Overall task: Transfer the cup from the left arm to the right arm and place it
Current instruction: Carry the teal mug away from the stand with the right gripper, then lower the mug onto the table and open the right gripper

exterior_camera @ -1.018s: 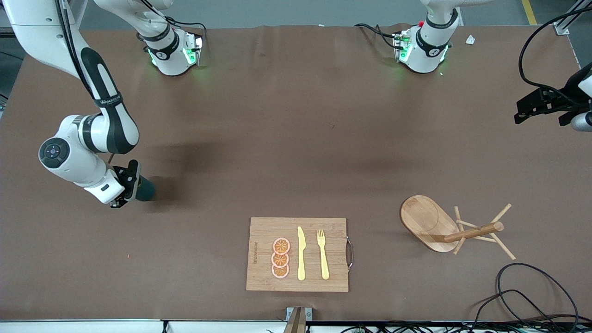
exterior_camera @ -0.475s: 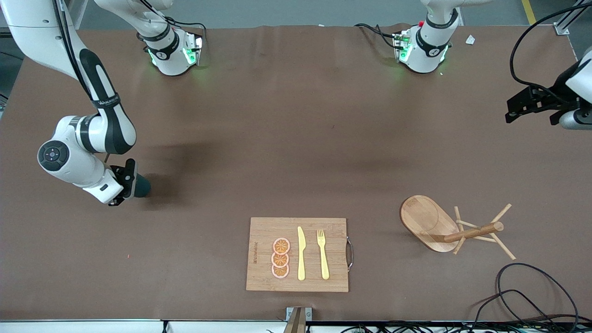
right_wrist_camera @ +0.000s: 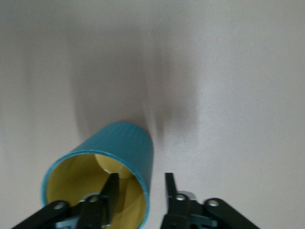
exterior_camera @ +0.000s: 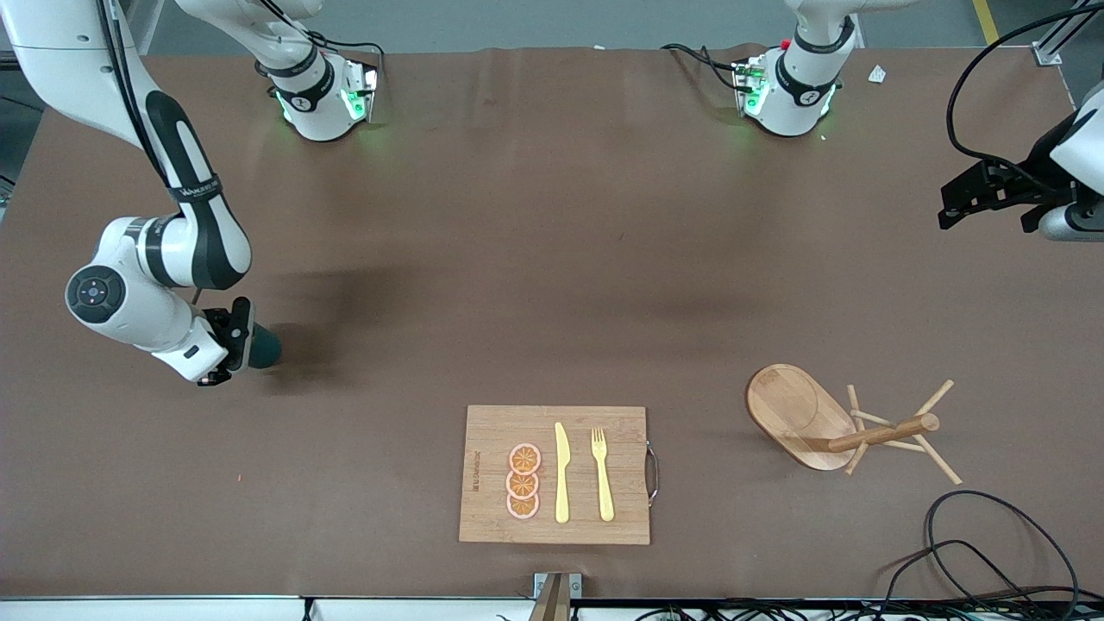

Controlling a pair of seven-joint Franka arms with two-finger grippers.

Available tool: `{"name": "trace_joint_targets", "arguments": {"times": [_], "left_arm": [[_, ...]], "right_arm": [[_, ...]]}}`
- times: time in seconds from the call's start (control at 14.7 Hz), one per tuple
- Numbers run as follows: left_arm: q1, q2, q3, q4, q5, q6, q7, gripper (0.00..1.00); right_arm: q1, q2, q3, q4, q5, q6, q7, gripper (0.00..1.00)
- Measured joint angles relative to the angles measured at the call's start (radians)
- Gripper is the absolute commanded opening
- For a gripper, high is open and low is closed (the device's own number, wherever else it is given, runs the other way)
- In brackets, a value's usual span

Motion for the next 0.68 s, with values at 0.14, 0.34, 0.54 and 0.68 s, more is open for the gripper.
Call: {"name": "trace_joint_targets", "arguments": {"times": [0.14, 0.34, 0.54, 0.68], "left_arm": [[0.0, 0.0, -0.003, 0.0, 0.0, 0.0, 0.0, 1.0], [-0.001, 0.0, -0.012, 0.0, 0.0, 0.003, -0.002, 1.0], [-0.001, -0.005, -0.013, 0.0, 0.0, 0.006, -0.003, 1.0], [0.0, -0.012, -0.013, 0.0, 0.0, 0.007, -0.003, 1.0]], "right_arm": [[0.0, -0.006, 0.003, 0.031, 0.0, -0.096, 0.134, 1.0], [0.008, -0.054, 0.014, 0.095, 0.0, -0.245, 0.379, 1.0], [0.026, -0.126, 0.021, 0.157, 0.0, -0.383, 0.643, 1.0], [0.038, -0.172, 0.022, 0.17, 0.0, -0.43, 0.78, 1.0]]}}
